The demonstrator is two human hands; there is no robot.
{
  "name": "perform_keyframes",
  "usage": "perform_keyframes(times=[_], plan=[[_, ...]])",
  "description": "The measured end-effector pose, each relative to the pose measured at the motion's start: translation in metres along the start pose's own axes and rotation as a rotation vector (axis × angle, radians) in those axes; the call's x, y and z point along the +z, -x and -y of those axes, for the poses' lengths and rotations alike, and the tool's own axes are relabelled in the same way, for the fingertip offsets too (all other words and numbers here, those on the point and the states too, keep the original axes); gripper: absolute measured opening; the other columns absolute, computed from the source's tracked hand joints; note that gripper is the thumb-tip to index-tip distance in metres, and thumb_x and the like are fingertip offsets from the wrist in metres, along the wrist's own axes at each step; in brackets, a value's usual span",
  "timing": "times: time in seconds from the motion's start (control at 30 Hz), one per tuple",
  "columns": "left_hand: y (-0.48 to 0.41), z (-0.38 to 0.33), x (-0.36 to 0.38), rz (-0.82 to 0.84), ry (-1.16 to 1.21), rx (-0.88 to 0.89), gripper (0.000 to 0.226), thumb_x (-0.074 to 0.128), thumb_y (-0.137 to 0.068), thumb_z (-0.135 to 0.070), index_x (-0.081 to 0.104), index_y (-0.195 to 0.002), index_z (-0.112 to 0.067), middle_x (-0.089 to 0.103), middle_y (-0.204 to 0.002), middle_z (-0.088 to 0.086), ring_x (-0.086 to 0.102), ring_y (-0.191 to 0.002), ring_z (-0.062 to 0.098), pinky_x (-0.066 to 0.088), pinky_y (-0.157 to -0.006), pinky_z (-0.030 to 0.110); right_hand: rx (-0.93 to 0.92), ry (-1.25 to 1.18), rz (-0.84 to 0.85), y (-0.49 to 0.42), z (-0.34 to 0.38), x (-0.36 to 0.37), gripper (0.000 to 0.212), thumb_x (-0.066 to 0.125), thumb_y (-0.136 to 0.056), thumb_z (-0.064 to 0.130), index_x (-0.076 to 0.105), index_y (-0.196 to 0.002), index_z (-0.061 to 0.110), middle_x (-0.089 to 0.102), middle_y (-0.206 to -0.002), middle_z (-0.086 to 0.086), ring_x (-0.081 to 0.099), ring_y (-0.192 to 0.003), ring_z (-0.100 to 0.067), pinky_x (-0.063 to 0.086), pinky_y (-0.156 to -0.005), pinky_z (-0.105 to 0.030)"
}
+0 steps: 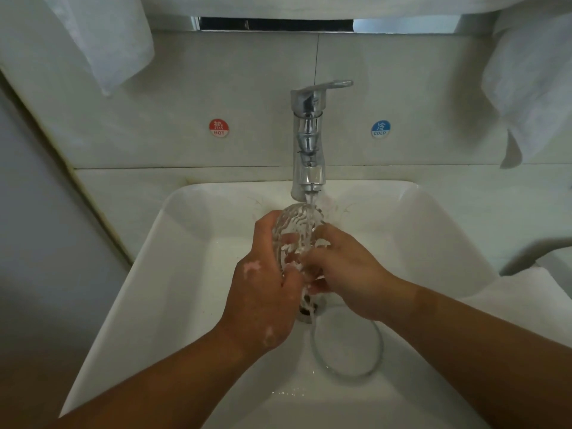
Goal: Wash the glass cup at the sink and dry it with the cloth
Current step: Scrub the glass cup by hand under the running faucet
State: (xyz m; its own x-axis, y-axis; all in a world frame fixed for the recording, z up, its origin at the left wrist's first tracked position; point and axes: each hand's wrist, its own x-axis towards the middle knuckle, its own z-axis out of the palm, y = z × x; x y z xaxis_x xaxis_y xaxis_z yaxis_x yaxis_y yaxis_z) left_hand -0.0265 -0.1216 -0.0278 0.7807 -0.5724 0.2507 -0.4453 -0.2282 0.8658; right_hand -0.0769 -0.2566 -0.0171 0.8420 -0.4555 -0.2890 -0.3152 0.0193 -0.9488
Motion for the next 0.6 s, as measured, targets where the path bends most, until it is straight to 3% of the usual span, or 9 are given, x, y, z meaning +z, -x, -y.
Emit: perform_keyframes(times=[0.1, 0.2, 0.43, 0.6], plan=[[-0.0002, 0.0002, 0.0022, 0.01, 0.008, 0.01, 0.061, 0.058, -0.096, -0.005, 0.032, -0.136, -0.044, 0.06, -0.099, -0.033, 0.064, -0.09, -0.02, 0.053, -0.068, 0.004, 0.055, -0.049, -0.044, 0.0002, 0.0022, -0.0001, 0.021, 0.052, -0.095, 0.012, 0.069, -0.105, 0.019, 0.074, -0.081, -0.015, 0.067, -0.065, -0.022, 0.058, -0.06, -0.035], [-0.0007, 0.0017, 0.004, 0.039, 0.015, -0.005, 0.06, 0.06, -0.1, -0.011, 0.033, -0.148, -0.035, 0.058, -0.101, -0.036, 0.06, -0.091, -0.026, 0.049, -0.069, 0.0, 0.128, -0.106, -0.035, -0.0004, 0.0014, 0.0003, 0.021, 0.053, -0.096, 0.019, 0.072, -0.104, 0.02, 0.072, -0.078, -0.01, 0.065, -0.061, -0.022, 0.055, -0.058, -0.032], [-0.0004, 0.0039, 0.0048, 0.059, -0.008, 0.006, 0.063, 0.062, -0.101, -0.015, 0.031, -0.15, -0.037, 0.057, -0.103, -0.038, 0.058, -0.091, -0.03, 0.046, -0.07, -0.003, 0.172, -0.093, -0.004, -0.0006, 0.0005, -0.0024, 0.037, 0.052, -0.08, -0.002, 0.073, -0.101, 0.02, 0.07, -0.078, -0.01, 0.062, -0.065, -0.023, 0.054, -0.063, -0.034], [-0.0011, 0.0039, 0.0048, 0.065, -0.009, -0.001, 0.067, 0.06, -0.1, -0.009, 0.029, -0.152, -0.036, 0.056, -0.105, -0.036, 0.059, -0.091, -0.029, 0.047, -0.07, -0.002, 0.175, -0.1, -0.031, -0.0004, 0.0018, -0.0019, 0.023, 0.056, -0.088, 0.014, 0.073, -0.101, 0.022, 0.074, -0.079, -0.006, 0.065, -0.068, -0.021, 0.057, -0.071, -0.036]])
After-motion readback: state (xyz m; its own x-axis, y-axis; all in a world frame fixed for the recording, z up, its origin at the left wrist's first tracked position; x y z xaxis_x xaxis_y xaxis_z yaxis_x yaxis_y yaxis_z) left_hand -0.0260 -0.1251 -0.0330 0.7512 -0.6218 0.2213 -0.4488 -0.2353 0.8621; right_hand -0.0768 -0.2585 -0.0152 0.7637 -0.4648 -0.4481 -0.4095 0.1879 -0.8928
